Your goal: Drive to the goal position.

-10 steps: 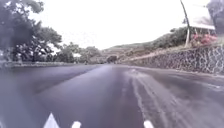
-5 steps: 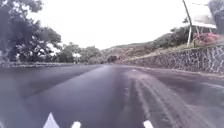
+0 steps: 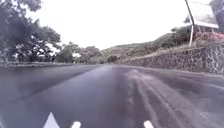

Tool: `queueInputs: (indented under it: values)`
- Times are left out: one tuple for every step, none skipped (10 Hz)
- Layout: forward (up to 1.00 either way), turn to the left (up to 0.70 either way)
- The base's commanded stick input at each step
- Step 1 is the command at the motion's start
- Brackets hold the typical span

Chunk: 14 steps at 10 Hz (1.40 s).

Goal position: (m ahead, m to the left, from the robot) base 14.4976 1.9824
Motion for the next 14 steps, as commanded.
queueInputs:
  values:
    - [0.70, 0.00]
    - [0.70, 0.00]
    - [0.70, 0.00]
    - [0.70, 0.00]
    - [0.70, 0.00]
    - [0.70, 0.00]
    - [0.70, 0.00]
    - [0.70, 0.00]
    - [0.70, 0.00]
    - [0.70, 0.00]
    - [0.70, 0.00]
    - [0.70, 0.00]
    - [0.70, 0.00]
    - [0.70, 0.00]
